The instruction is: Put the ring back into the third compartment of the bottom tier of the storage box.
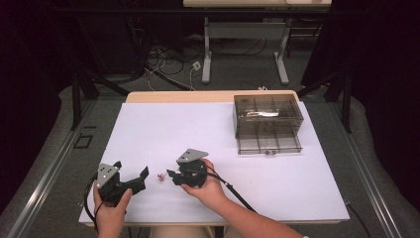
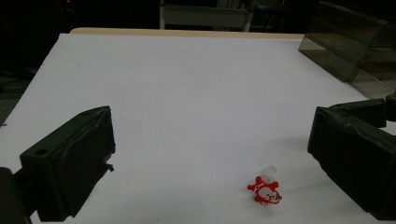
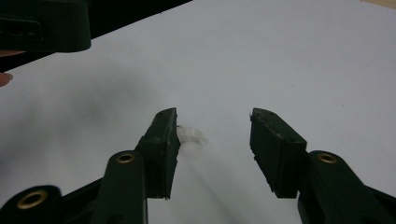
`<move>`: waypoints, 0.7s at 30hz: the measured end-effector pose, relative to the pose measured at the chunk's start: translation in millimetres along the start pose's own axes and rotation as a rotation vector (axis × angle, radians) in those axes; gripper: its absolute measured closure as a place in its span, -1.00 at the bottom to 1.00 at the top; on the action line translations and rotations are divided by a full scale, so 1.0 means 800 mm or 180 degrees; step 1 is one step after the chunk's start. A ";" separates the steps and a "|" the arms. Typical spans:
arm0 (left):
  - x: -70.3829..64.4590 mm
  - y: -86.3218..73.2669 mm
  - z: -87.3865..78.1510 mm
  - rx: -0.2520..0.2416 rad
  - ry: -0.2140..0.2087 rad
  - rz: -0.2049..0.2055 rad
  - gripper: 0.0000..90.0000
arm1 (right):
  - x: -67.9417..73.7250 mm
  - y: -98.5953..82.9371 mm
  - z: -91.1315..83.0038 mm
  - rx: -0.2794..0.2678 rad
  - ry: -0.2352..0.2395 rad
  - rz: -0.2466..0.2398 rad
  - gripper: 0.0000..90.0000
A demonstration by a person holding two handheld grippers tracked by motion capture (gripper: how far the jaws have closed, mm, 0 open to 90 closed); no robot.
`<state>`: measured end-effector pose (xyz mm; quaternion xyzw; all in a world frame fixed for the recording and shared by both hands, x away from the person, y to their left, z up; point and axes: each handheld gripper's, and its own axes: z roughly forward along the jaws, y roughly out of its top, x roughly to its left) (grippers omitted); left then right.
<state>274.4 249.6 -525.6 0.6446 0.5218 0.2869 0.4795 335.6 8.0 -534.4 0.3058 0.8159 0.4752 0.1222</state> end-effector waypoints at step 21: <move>0.003 0.000 -0.001 -0.0023 0.0021 -0.0034 -0.98 | 0.015 0.001 0.028 0.0271 0.0234 0.0002 0.60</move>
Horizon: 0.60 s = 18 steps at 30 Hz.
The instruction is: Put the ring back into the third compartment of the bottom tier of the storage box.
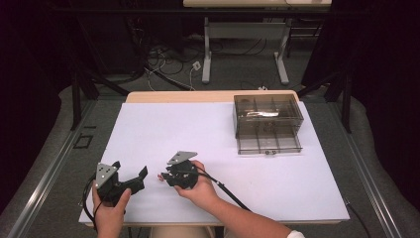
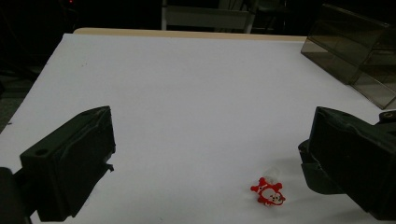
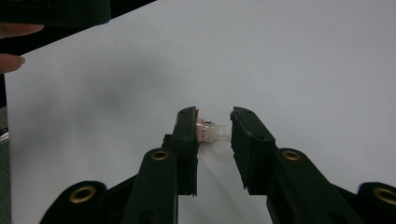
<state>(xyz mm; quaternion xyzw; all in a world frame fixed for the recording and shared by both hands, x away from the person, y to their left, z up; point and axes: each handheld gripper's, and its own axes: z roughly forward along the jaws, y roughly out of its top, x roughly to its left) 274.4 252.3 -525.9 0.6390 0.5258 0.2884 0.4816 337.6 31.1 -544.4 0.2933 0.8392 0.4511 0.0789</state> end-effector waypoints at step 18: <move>0.000 0.000 -0.001 0.0008 -0.0030 0.0004 -0.98 | 0.010 -0.006 0.016 0.0127 0.0074 -0.0043 0.75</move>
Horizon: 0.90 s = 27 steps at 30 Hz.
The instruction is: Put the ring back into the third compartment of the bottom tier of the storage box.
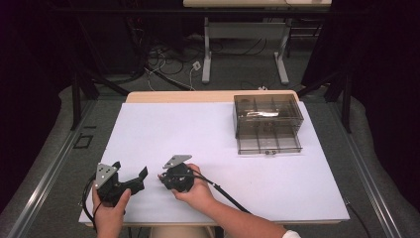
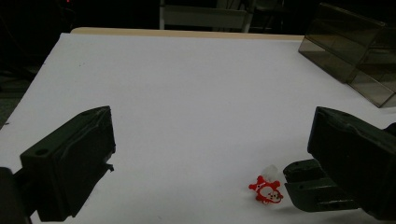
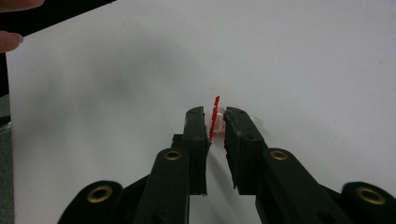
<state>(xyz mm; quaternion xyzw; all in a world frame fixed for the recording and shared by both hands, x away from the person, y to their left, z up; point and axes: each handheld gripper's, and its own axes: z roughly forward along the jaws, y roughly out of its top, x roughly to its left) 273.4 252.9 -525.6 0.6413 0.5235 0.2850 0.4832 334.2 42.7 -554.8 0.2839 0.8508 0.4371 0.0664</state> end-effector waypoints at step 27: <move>0.001 0.000 -0.001 0.0000 -0.0006 -0.0013 -0.98 | 0.002 -0.002 0.009 0.0106 -0.0044 -0.0018 0.93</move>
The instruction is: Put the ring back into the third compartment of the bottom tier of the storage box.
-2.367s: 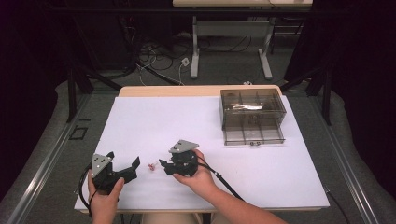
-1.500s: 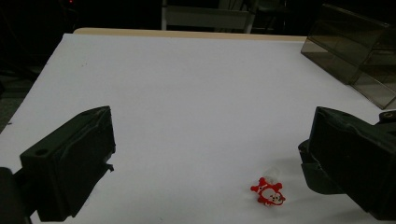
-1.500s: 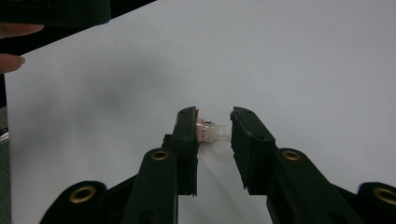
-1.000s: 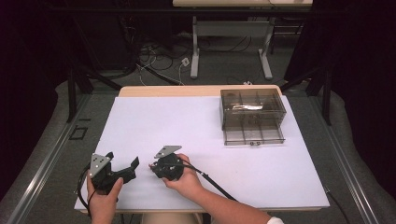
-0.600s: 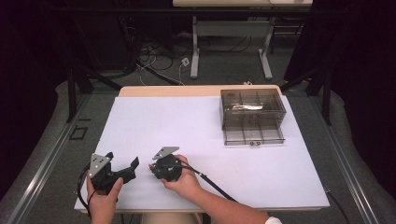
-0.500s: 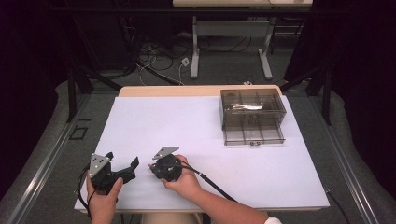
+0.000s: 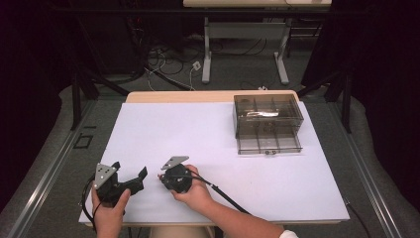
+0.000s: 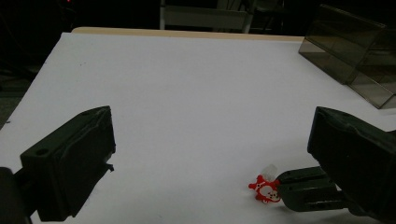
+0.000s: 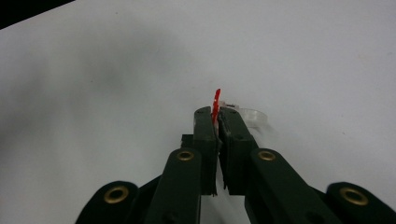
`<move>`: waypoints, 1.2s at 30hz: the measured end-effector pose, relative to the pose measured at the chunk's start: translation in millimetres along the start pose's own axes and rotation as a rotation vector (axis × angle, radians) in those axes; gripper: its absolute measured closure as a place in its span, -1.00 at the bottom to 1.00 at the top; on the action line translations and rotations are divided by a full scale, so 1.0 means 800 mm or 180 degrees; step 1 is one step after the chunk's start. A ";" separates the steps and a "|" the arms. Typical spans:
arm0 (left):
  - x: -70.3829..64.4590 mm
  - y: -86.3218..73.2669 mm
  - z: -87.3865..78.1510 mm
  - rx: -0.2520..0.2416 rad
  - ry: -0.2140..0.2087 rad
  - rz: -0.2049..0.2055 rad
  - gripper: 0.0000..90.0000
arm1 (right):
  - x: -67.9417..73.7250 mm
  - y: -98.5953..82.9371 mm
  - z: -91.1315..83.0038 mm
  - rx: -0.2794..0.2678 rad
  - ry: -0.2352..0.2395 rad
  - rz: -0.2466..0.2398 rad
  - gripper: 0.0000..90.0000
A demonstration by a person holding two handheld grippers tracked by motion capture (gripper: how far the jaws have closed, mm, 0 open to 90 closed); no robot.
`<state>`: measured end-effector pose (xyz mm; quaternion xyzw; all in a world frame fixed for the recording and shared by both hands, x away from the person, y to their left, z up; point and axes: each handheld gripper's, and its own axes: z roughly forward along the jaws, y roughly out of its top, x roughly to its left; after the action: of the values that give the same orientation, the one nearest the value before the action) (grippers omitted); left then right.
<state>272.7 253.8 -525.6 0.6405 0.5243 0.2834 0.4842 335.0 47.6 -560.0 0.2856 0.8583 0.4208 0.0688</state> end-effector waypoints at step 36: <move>0.000 0.000 -0.002 0.0006 0.0013 -0.0001 -0.97 | -0.002 0.003 -0.024 -0.0293 -0.0077 0.0038 1.00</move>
<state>271.5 254.6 -525.2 0.6404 0.5257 0.2842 0.4826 330.8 34.4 -545.9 0.2924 0.8354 0.4568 0.0897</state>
